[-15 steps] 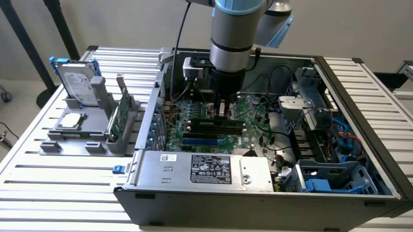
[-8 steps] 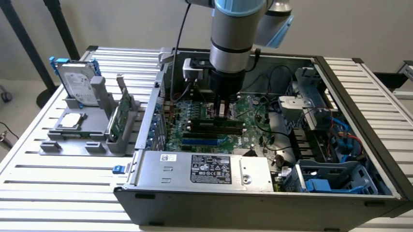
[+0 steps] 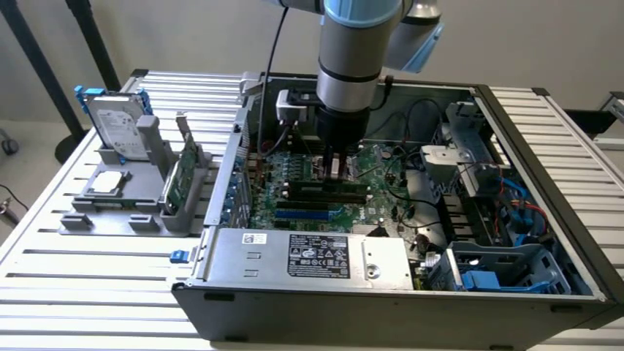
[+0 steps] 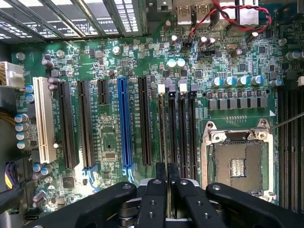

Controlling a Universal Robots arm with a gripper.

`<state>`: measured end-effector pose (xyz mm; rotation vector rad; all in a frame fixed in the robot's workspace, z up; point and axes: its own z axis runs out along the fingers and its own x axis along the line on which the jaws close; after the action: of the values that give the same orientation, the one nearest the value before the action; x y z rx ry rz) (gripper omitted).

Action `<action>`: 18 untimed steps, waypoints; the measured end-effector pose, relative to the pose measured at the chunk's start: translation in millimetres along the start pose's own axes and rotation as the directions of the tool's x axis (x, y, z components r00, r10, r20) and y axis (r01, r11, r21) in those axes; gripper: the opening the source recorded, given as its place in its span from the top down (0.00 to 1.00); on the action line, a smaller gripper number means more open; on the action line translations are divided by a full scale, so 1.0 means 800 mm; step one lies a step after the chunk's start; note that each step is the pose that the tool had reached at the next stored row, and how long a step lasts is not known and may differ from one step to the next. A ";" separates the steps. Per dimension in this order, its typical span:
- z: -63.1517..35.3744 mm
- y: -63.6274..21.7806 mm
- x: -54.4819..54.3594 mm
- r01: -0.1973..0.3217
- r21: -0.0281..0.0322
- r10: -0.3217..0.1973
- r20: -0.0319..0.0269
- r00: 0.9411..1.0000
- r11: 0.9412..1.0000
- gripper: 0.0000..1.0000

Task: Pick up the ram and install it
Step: 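Insert the ram into the slot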

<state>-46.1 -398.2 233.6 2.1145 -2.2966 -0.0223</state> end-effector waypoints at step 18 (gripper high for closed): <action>0.004 0.000 -0.001 -0.002 0.000 0.002 -0.004 1.000 1.000 0.87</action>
<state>-45.9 -397.7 230.3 2.1103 -2.2970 -0.0178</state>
